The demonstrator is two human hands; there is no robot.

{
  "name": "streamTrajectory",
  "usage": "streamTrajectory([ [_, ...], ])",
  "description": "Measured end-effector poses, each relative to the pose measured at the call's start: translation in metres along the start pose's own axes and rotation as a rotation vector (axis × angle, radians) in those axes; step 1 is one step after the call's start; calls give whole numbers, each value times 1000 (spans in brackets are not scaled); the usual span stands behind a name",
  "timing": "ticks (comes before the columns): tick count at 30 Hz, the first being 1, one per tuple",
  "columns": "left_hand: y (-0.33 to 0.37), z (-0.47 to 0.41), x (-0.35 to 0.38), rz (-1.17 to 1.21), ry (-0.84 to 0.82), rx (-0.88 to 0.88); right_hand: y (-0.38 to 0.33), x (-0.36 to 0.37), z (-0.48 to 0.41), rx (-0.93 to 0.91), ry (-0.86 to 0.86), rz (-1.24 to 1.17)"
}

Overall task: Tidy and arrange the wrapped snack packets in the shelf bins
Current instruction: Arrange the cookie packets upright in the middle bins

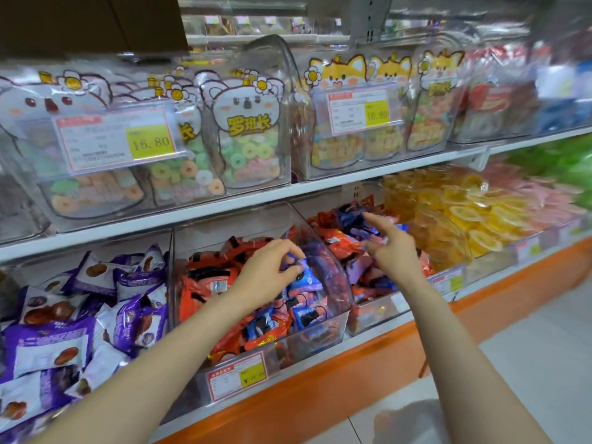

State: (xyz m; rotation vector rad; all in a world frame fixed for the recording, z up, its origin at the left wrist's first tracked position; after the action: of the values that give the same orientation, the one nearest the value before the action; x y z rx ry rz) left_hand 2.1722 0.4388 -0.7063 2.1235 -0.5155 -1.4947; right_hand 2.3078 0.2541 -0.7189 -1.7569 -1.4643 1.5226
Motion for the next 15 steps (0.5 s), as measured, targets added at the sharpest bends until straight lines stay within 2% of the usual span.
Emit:
streamTrajectory([
  [1, 8, -6, 6, -18, -5, 33, 1, -14, -2, 10, 104, 5],
  [3, 28, -21, 19, -86, -20, 100, 10, -39, -6, 19, 146, 105],
  [8, 65, -64, 55, -109, -184, 118, 29, -68, 2, 41, -227, 420],
  [11, 75, -89, 77, -408, -357, 132, 38, -69, 8, 9, -373, 473],
  [15, 73, -107, 94, -789, -468, 97, 49, -64, 11, -10, -322, 407],
])
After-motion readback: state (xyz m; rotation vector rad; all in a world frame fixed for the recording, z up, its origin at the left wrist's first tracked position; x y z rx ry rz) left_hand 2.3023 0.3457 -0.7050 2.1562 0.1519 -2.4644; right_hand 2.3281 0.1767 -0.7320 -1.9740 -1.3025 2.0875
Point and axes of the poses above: each hand's wrist, its own z-axis away from the middle knuckle, its own x-axis out of the palm, y = z × x, the point moved 1 cm from there along -z, towards the middle knuckle, and after that the axes turned 2 degrees about z, right-handed, at the moved point
